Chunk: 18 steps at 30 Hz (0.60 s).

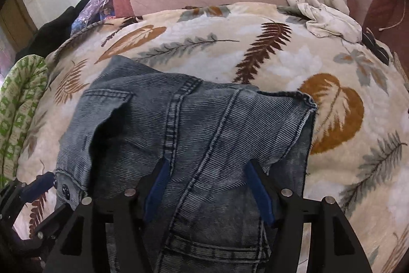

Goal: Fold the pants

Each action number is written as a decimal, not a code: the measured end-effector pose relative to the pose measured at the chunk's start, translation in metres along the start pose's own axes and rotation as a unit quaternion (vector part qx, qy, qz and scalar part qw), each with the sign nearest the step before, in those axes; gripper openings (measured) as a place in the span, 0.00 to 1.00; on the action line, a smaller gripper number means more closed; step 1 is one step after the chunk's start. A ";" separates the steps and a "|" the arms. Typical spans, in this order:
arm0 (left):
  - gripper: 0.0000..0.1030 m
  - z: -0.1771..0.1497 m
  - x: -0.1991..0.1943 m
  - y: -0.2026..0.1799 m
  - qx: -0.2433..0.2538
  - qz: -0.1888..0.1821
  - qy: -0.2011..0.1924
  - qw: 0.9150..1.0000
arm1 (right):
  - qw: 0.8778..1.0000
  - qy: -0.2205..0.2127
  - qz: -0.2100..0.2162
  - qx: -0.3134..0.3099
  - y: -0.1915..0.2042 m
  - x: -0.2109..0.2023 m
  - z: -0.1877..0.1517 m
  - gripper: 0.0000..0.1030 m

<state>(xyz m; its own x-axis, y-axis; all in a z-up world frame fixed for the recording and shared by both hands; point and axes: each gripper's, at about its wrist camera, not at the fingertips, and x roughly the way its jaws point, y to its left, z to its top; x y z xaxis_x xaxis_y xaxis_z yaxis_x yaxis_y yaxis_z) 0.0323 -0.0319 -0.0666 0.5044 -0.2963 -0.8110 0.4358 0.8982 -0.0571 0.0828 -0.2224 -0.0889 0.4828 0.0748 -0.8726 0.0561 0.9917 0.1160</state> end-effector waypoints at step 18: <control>0.51 0.007 -0.030 -0.003 0.034 0.065 -0.072 0.995 | 0.997 -0.079 -0.014 -0.013 -0.004 -0.057 -0.022 0.71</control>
<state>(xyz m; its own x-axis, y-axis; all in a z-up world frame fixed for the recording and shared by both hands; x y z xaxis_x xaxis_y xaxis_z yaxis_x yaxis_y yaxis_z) 0.0209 -0.0285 -0.0379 0.6592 -0.2265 -0.7170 0.4068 0.9094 0.0867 0.0361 -0.2280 -0.0496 0.6137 0.0308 -0.7890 0.0500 0.9957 0.0778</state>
